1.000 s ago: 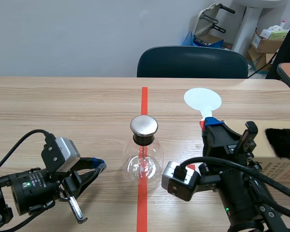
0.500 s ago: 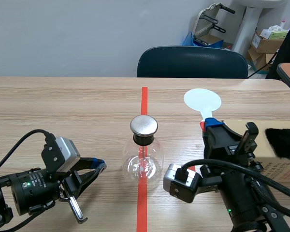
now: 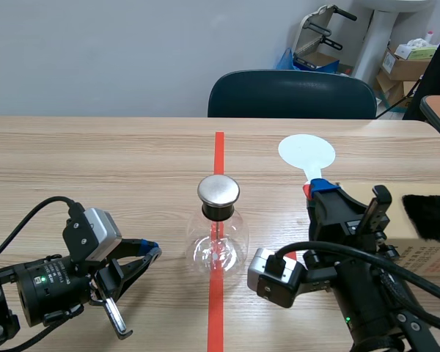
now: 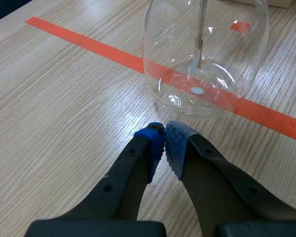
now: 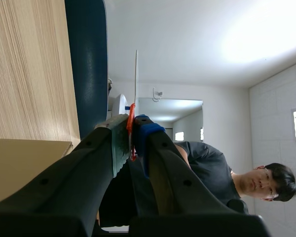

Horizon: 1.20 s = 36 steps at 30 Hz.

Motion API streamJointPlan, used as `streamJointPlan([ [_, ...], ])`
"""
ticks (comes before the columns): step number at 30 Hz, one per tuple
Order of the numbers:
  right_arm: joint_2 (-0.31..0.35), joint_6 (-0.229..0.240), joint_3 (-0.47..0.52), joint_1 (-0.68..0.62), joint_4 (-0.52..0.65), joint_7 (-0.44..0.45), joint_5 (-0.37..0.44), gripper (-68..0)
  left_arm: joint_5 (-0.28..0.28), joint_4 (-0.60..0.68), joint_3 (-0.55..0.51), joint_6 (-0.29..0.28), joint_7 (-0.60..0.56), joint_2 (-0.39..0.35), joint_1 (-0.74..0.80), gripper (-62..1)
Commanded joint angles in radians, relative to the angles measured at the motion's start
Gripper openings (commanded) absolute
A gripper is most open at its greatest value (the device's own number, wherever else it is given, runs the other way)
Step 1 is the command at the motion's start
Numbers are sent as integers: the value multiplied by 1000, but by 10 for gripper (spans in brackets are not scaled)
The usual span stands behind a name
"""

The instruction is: Do the electroscope experiment

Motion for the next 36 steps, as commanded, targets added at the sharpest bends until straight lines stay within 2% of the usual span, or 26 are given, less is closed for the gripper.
streamJointPlan([
  [1, 8, -14, -4, 11, 18, -8, -1, -669, -5, 13, -5, 5, -15, 3, -5, -553],
  [21, 8, -14, -3, 6, 18, -15, -1, -669, -5, 13, -5, 5, -15, 3, -5, -553],
  [28, 27, -15, -4, 3, 24, -13, -1, -669, -5, 13, -5, 5, -15, 3, -5, -553],
  [36, 55, -15, -18, -14, 58, 63, -1, -669, -5, 13, -5, 5, -15, 3, -5, -553],
])
